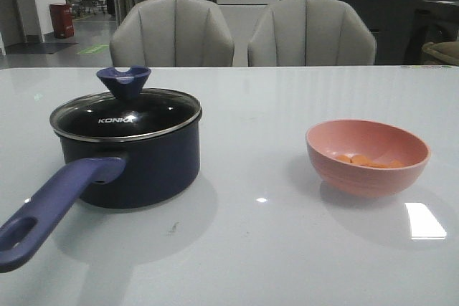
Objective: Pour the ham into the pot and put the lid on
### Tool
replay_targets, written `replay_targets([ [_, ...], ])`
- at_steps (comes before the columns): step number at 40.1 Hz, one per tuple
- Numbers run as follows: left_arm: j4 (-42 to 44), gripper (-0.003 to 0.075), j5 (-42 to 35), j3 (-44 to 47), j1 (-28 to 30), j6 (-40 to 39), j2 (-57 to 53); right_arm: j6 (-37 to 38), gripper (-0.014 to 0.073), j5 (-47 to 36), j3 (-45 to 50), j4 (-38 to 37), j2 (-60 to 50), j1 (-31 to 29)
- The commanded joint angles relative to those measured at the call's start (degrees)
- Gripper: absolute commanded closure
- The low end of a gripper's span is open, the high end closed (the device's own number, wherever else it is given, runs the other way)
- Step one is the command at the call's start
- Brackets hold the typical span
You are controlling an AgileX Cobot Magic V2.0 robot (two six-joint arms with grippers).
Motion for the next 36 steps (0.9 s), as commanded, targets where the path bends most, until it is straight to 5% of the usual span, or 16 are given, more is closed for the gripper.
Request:
replay_targets([
  [1,-0.14,0.0607,-9.77,0.14,0.11,-0.5,-0.24,-0.32,0.0433,-4.37,-0.37,0.12,-1.05,-0.45],
  [7,-0.14,0.0607,-7.15,-5.02,0.11,-0.5,1.68,-0.32,0.0433,-4.37,-0.37,0.12,-1.05,-0.45],
  [21,-1.72,0.0607,16.5,-21.3,0.11,-0.5,15.47,-0.32,0.0433,-4.37,-0.37,0.12,-1.05,-0.45],
  [36,-1.45,0.0606,13.84,-21.58,0.11,-0.5,18.76,-0.32,0.0433,-4.37,-0.37,0.12,-1.05,-0.45],
])
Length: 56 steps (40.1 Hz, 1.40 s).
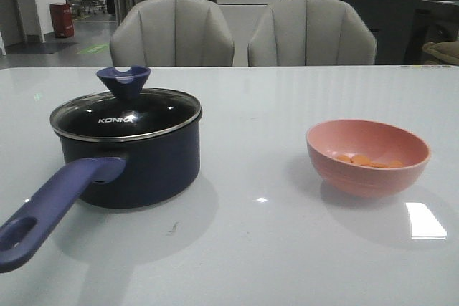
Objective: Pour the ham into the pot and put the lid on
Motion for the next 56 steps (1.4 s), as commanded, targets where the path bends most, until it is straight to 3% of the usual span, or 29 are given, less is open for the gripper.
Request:
replay_targets([
  [1,0.07,0.0603,-6.58,-2.24,0.11,-0.5,0.93,-0.32,0.0433,-4.37,-0.37,0.12,-1.05,-0.37],
  [5,0.07,0.055,-6.96,-2.24,0.11,-0.5,1.17,-0.32,0.0433,-4.37,-0.37,0.12,-1.05,-0.37],
  [13,0.07,0.0253,-6.74,-2.24,0.11,-0.5,1.2,-0.32,0.0433,-4.37,-0.37,0.12,-1.05,-0.37],
  [15,0.07,0.0214,-7.1,-2.24,0.11,-0.5,1.2,-0.32,0.0433,-4.37,-0.37,0.12,-1.05,-0.37],
  [28,-1.1,0.02,-4.26,-3.24,0.11,-0.5,1.89,-0.32,0.0433,-4.37,-0.37,0.12,-1.05,-0.37],
  [34,-1.1,0.0111,0.84,-7.62,0.11,-0.5,5.47,-0.32,0.0433,-4.37,-0.37,0.12,-1.05,-0.37],
  [37,-1.1,0.007,2.96,-10.43,0.11,-0.5,8.79,-0.32,0.0433,-4.37,-0.37,0.12,-1.05,-0.37],
  [56,-6.13,0.0075,25.1,-36.29,0.11,-0.5,37.97,-0.32,0.0433,-4.37,-0.37,0.12,-1.05,-0.37],
])
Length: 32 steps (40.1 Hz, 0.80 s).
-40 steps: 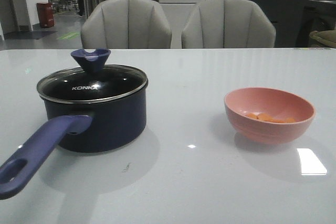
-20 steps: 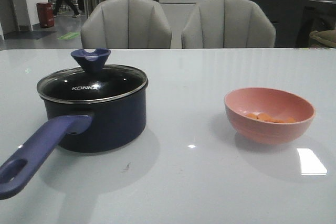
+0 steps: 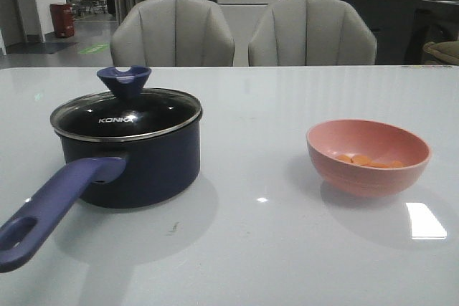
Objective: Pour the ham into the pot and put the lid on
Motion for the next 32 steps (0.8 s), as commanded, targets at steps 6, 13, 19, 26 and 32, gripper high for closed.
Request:
replay_targets([
  [6,-2.43,0.0075,5.91,-13.29,-0.7,-0.5,13.79,-0.32,0.0433,-4.37,-0.37,0.12,-1.05,-0.37],
  [13,-1.91,0.0075,9.21,-22.43,-4.56,-3.96,22.65,-0.32,0.0433,-4.37,-0.37,0.12,-1.05,-0.37],
  [19,2.99,0.0075,11.72,-30.58,-9.75,-10.55,29.5,-0.32,0.0433,-4.37,-0.37,0.12,-1.05,-0.37],
  [26,9.17,0.0075,14.59,-38.28,-16.04,-18.12,37.02,-0.32,0.0433,-4.37,-0.37,0.12,-1.05,-0.37],
  [32,10.84,0.0075,17.39,-43.16,-19.31,-22.99,43.19,-0.32,0.0433,-4.37,-0.37,0.12,-1.1,-0.37],
])
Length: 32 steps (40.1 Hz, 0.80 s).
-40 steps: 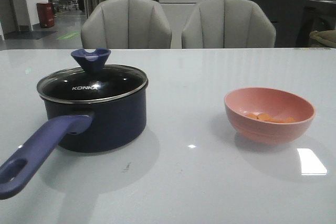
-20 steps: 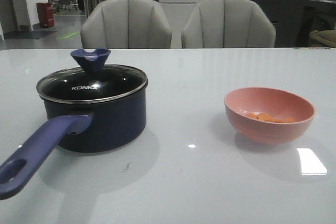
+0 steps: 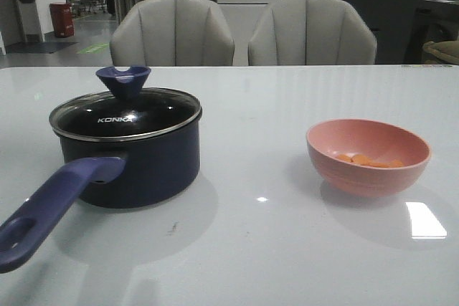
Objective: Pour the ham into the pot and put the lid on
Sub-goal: 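Lower the left gripper onto the purple knob of the pot lid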
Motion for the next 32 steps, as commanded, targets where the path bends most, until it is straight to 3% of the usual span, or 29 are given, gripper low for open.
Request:
replay_targets([
  [1,1.09,0.0075,1.07,-5.19,-1.78,-3.66,1.59,-0.32,0.0433,-4.41,-0.37,0.12,-1.1,-0.37],
  [15,1.09,0.0076,13.62,-15.16,-3.4,-8.9,13.38,-0.32,0.0433,-4.41,-0.37,0.12,-1.1,-0.37],
  [32,-0.49,0.0076,10.8,-15.26,-3.4,-9.09,14.79,-0.32,0.0433,-4.41,-0.37,0.12,-1.1,-0.37],
])
